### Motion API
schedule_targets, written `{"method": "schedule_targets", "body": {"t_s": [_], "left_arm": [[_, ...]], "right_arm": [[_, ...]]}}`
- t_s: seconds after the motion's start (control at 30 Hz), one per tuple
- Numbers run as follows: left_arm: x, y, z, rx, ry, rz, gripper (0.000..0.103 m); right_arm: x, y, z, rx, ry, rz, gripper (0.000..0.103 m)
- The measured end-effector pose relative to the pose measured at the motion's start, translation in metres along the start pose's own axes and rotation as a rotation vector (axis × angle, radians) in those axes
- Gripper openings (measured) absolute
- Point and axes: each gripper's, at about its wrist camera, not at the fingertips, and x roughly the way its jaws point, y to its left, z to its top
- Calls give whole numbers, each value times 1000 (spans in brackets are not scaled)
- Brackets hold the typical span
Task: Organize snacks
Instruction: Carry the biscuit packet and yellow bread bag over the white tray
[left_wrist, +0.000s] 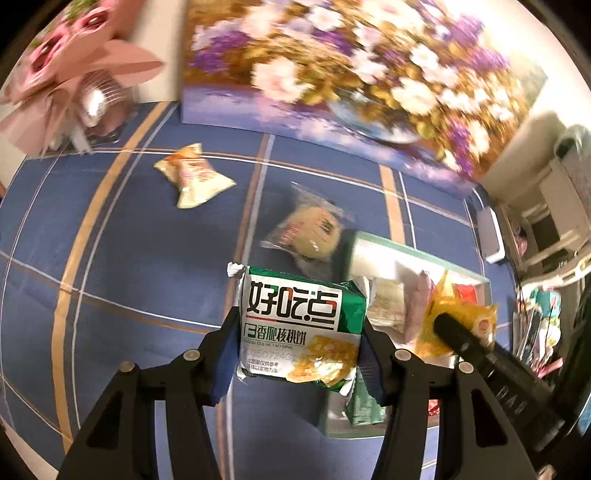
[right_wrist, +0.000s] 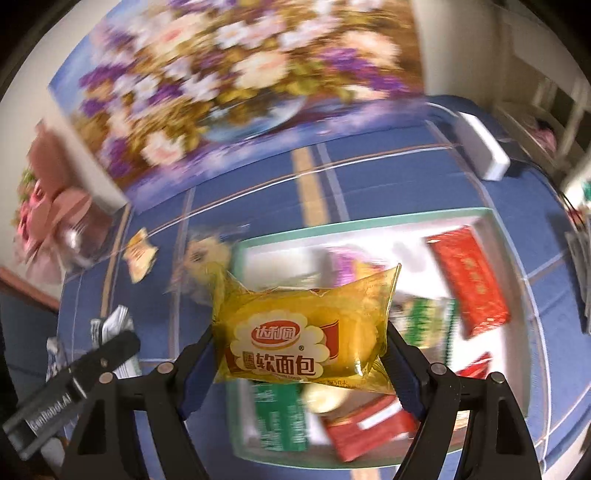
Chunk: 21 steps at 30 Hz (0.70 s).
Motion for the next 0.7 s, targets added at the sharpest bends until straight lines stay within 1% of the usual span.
{"method": "schedule_targets", "body": {"t_s": [0.13,0.3,0.4,0.47,0.53,0.7], "left_arm": [[12,-21,-3,23,24,3,59],[30,-50,-10,63,48,-2,59],[43,-63,-16,87,61,7,59],[51,-69,-19,88,66,4,59],[57,-74,-19,90,64,4,59],[71,-88,-12,101,44,7,59]], "right_arm": [[-2,-28,5,49,-7,-33,83],[-2,-52,9,85,-9,-59,83],[-1,-63,10,107,-7,-64,83],[2,-69,11,118,-2,-51,83],[6,-74,13,125,0,-41,83],[15,-87,20,143,-6,-58,83]]}}
